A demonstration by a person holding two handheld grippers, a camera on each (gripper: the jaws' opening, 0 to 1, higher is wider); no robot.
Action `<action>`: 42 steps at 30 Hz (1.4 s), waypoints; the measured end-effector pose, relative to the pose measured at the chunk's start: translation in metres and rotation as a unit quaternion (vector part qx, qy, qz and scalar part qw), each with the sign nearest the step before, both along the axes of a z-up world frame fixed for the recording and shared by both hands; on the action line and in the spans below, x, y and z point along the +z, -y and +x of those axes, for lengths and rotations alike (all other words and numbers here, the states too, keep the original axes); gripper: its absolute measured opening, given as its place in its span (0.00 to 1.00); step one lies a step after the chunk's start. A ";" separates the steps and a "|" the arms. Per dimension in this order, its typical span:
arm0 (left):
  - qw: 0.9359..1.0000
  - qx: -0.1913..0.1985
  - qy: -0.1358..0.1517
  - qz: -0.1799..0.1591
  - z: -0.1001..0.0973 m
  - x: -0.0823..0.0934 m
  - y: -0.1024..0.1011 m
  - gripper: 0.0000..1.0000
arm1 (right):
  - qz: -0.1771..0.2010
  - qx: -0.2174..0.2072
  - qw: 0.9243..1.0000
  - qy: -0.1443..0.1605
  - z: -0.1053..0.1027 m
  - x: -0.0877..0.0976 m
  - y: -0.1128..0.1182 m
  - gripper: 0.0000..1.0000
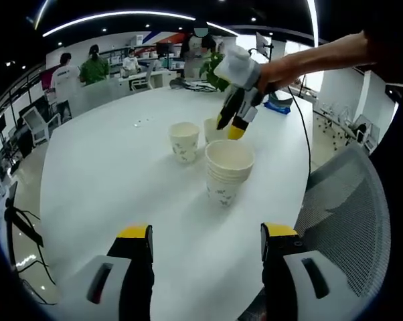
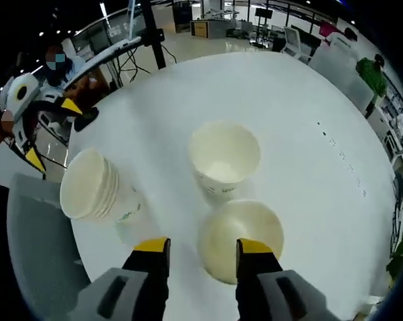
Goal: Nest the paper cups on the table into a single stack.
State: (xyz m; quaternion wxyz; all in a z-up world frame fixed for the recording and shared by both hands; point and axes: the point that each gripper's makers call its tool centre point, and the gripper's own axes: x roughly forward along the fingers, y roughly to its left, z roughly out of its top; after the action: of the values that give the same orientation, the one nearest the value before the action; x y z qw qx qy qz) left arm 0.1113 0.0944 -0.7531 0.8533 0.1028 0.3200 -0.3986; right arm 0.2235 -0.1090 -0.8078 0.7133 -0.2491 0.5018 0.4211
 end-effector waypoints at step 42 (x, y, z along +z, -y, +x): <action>1.000 0.000 -0.007 0.003 -0.005 -0.002 -0.002 0.62 | -0.031 -0.033 0.999 -0.021 -0.003 -0.021 -0.001 0.00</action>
State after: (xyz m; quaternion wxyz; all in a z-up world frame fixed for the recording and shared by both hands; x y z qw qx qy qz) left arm 0.1064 0.0961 -0.7548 0.8509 0.1029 0.3269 -0.3981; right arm 0.2206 -0.1083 -0.8284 0.7079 -0.2461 0.5373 0.3867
